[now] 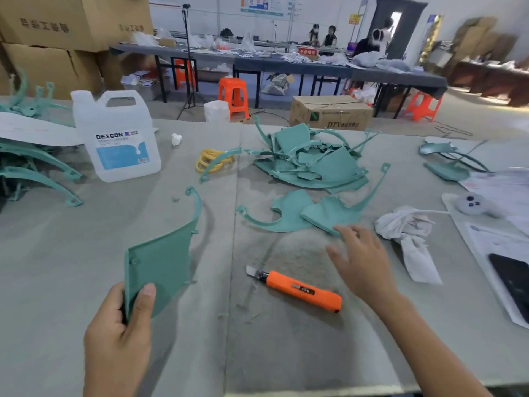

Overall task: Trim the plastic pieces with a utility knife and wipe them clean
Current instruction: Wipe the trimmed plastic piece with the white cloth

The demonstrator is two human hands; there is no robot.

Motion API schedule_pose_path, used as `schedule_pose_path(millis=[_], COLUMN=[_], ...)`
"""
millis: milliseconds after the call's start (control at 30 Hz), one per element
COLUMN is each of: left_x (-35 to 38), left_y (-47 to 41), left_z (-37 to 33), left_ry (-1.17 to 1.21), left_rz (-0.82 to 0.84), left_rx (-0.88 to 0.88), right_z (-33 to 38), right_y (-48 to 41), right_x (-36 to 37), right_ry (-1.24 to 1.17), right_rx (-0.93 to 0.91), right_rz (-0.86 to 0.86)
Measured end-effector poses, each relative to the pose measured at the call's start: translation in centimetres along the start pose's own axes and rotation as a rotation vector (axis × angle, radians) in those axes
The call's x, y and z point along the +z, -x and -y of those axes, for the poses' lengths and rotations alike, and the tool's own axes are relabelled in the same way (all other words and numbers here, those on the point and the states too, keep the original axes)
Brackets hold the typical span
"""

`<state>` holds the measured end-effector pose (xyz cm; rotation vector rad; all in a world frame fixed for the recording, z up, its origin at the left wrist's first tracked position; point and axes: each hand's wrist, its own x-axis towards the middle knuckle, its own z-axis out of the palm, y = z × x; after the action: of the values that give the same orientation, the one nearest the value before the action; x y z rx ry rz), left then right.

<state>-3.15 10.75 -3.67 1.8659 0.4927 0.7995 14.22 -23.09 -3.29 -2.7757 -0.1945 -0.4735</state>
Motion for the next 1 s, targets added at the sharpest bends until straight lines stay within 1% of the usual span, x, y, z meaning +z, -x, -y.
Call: schedule_pose_path(millis=[67, 100, 133, 167, 233, 267, 300, 400, 467, 600, 700, 767, 867, 900, 933, 967, 1000], left_x=[0.6, 0.8, 1.0, 1.2, 1.4, 1.5, 1.6, 1.7, 1.7, 1.7, 1.8, 1.8, 1.4, 1.2, 1.1, 1.0, 1.0], left_y=[0.2, 0.3, 0.4, 0.4, 0.4, 0.4, 0.4, 0.3, 0.2, -0.1, -0.1, -0.1, -0.4, -0.5, -0.6, -0.7, -0.6], left_z=[0.1, 0.1, 0.1, 0.1, 0.1, 0.2, 0.2, 0.2, 0.1, 0.5, 0.9, 1.0, 0.6, 0.4, 0.3, 0.0, -0.3], left_ry=[0.0, -0.005, -0.014, -0.016, -0.009, -0.004, 0.0, 0.006, 0.008, 0.034, 0.061, 0.047, 0.021, 0.024, 0.036, 0.048, 0.051], left_rz=[0.0, 0.0, -0.002, -0.004, -0.002, 0.002, 0.005, 0.01, 0.015, 0.014, 0.052, 0.098, 0.15, 0.177, 0.207, 0.236, 0.262], left_rx=[-0.018, -0.028, -0.033, -0.035, -0.035, -0.033, -0.033, -0.034, -0.035, -0.063, -0.104, -0.126, -0.147, -0.154, -0.155, -0.154, -0.159], right_z=[-4.4, -6.5, -8.3, -9.7, -11.3, -11.7, -12.0, -12.7, -12.8, -12.2, -11.4, -10.6, -7.6, -6.0, -3.8, -1.3, 1.4], right_y=[-2.9, -4.0, -4.9, -5.4, -5.7, -5.8, -5.8, -5.9, -5.8, -6.2, -5.8, -5.4, -5.2, -5.1, -4.7, -4.3, -3.7], right_x=[-1.4, -1.9, -2.2, -2.1, -1.4, -1.0, -0.6, -0.2, -0.5, -1.1, -1.2, -1.6, -3.4, -4.1, -4.9, -5.5, -5.9], right_ry=[0.047, 0.056, 0.054, 0.046, 0.041, 0.051, 0.06, 0.09, 0.107, -0.025, -0.134, -0.168, -0.156, -0.202, -0.33, -0.521, -0.747], right_rx=[0.228, 0.352, 0.463, 0.543, 0.618, 0.623, 0.609, 0.531, 0.519, 0.513, 0.449, 0.395, 0.37, 0.378, 0.394, 0.412, 0.439], right_rz=[-0.099, -0.098, -0.06, 0.015, 0.167, 0.184, 0.163, 0.058, 0.002, -0.007, -0.075, -0.122, -0.153, -0.137, -0.133, -0.126, -0.078])
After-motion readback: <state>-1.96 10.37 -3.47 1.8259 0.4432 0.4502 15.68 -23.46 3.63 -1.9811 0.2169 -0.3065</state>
